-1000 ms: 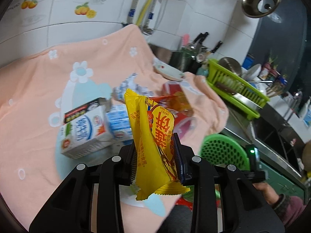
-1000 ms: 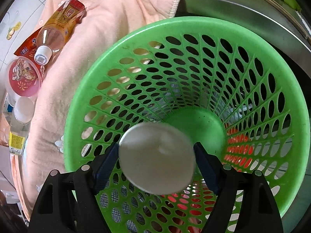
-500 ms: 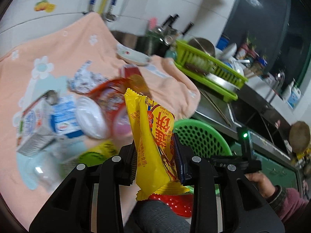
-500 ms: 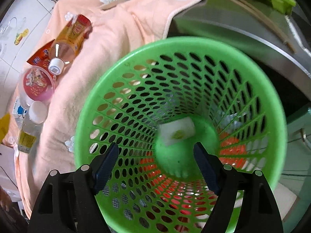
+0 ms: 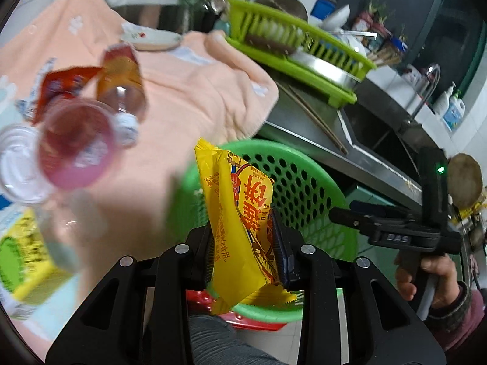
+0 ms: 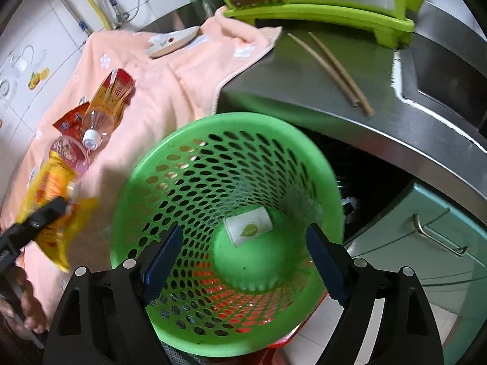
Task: Collect trash
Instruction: 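Carry the yellow snack wrapper with the left gripper and drop it into the basket, then grasp the red-and-gold drink bottle with the right gripper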
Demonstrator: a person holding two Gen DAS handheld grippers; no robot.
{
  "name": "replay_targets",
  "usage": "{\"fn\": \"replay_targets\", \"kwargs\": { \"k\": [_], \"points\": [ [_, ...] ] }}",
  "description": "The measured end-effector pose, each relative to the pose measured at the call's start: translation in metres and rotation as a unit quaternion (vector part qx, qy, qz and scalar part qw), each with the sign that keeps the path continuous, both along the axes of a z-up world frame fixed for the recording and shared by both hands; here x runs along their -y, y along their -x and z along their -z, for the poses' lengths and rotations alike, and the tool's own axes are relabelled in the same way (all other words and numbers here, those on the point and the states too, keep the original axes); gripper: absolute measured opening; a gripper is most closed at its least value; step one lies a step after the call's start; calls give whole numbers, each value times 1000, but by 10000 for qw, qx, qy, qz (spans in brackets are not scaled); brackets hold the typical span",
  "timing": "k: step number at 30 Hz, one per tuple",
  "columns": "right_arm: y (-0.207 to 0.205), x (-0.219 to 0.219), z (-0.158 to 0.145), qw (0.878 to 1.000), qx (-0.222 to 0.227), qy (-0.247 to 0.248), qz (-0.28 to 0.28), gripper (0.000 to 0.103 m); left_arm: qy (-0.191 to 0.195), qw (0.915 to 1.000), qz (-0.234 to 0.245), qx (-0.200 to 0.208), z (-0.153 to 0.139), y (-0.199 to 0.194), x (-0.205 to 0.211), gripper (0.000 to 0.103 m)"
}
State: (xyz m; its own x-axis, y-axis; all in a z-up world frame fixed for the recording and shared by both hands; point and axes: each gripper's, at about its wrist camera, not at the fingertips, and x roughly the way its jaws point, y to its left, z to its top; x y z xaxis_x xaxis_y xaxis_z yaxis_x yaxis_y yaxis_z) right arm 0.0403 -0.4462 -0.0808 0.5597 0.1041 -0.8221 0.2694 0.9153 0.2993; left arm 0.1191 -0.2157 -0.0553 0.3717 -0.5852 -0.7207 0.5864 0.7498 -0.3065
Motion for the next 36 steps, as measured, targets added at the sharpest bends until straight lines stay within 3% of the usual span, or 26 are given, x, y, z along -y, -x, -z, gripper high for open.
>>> {"fn": "replay_targets", "kwargs": {
  "k": [8, 11, 25, 36],
  "points": [
    [0, 14, 7, 10000, 4, -58, 64, 80, -71, 9997, 78, -224, 21, -3, 23, 69],
    [-2, 15, 6, 10000, 17, -55, 38, 80, -5, 9998, 47, -190, 20, -2, 22, 76],
    [-50, -29, -32, 9973, 362, -112, -622, 80, 70, 9984, -524, 197, -18, -4, -46, 77],
    [-139, -97, -74, 9874, 572, -112, -1472, 79, 2, 9898, -1262, 667, -51, -11, -128, 77]
  ]
}}
